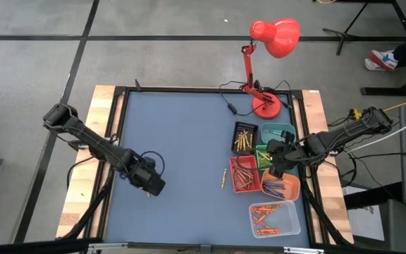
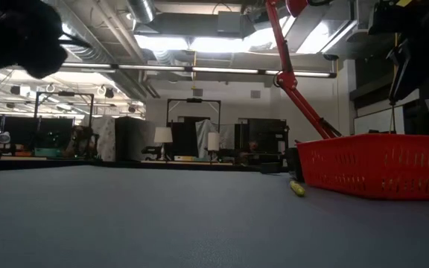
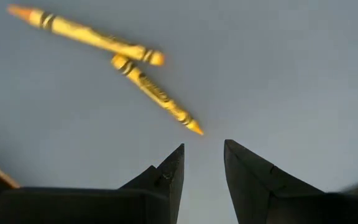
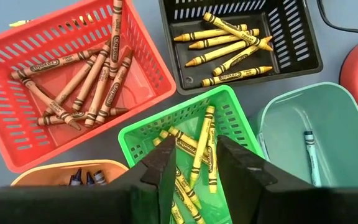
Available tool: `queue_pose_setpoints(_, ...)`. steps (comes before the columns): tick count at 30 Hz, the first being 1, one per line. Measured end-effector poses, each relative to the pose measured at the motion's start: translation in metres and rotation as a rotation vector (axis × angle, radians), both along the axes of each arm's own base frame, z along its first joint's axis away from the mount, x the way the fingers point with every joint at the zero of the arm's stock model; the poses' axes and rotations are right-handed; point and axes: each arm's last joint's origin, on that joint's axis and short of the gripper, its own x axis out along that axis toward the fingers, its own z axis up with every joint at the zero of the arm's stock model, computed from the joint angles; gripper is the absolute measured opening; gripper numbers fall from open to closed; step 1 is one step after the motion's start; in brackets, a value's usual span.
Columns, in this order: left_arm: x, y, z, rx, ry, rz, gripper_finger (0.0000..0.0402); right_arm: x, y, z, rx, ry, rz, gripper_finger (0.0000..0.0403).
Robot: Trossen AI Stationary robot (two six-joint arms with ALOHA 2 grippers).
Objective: Sort crayons
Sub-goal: Put the yellow crayon into the black basket
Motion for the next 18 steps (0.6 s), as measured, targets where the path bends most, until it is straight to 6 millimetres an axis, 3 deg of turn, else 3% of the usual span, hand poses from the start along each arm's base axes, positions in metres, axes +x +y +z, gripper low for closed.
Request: queue_pose_setpoints(18, 0.008, -0.016, -0.051, 0.147, 0.215, 0.060, 0.0097, 0.004, 0.002, 0.002, 0.020, -0.046, 0.000, 0.0113)
